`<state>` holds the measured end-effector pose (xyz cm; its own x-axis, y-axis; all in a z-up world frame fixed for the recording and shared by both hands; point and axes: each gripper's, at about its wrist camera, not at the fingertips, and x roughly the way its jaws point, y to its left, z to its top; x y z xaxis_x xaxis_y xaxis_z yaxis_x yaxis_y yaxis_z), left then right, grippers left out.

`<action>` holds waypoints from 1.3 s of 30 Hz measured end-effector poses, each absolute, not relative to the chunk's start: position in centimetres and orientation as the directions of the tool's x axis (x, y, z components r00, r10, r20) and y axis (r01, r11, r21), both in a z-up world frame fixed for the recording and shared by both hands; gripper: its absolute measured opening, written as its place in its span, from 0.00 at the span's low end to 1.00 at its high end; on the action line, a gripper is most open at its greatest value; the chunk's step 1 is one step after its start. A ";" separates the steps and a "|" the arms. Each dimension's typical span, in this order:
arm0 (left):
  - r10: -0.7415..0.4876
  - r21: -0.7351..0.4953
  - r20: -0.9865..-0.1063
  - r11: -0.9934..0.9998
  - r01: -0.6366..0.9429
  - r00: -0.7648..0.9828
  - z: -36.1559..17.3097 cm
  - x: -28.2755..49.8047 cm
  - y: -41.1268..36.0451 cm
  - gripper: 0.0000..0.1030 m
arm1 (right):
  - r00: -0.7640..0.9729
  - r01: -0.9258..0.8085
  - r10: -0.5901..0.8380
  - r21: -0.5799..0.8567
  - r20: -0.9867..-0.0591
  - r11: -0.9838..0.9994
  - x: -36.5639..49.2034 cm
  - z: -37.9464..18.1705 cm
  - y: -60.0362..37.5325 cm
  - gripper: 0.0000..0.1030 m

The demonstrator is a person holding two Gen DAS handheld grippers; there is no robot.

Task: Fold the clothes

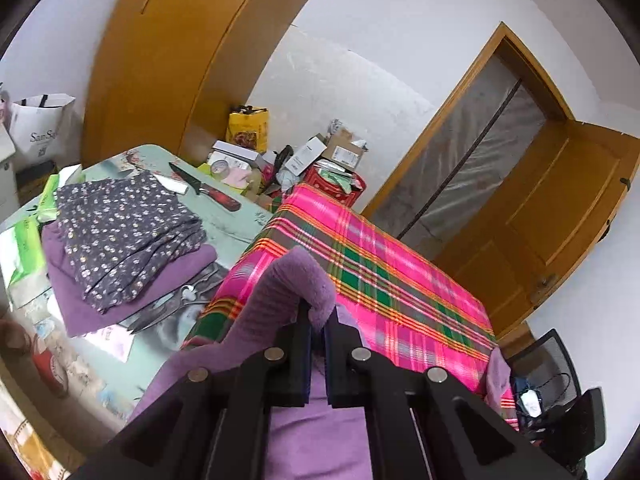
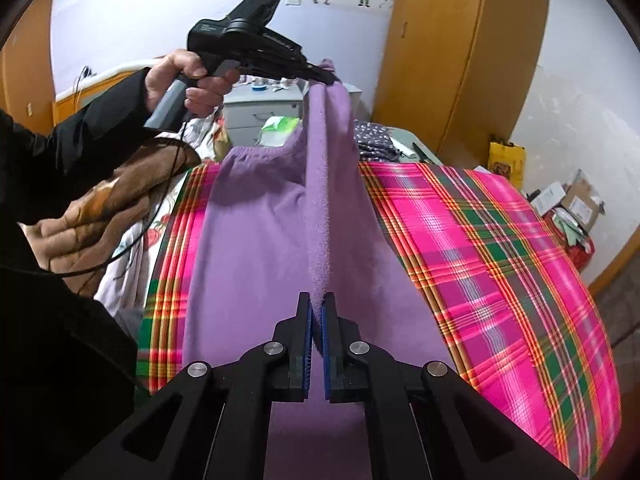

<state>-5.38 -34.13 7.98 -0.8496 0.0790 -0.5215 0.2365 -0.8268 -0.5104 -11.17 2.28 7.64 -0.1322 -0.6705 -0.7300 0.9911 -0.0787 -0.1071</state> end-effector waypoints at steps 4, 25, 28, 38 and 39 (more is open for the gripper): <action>0.074 -0.491 -0.552 -0.834 0.252 -0.831 5.1 -2.3 -34.1 0.04 | -0.069 0.997 -0.640 -0.073 -0.765 -0.020 -9.1 5.8 1.7 0.04; 0.049 -0.555 -0.603 -0.743 0.374 -0.796 -2.5 6.3 -36.8 0.04 | 0.119 0.991 -0.534 0.065 -0.837 0.118 -5.2 0.6 -0.6 0.04; 0.073 -0.561 -0.657 -0.713 0.421 -0.751 -5.4 6.2 -37.1 0.05 | 0.127 0.990 -0.499 0.080 -0.857 0.115 -5.2 -0.9 -1.0 0.04; 0.003 -0.468 -0.699 -0.758 0.454 -0.715 -3.8 8.9 -36.0 0.11 | 0.128 0.992 -0.583 0.103 -0.802 0.077 -5.9 1.9 1.4 0.15; -0.024 -0.439 -0.706 -0.769 0.464 -0.708 -3.3 9.1 -35.8 0.11 | 0.112 0.994 -0.610 0.099 -0.784 0.055 -6.2 2.5 1.9 0.21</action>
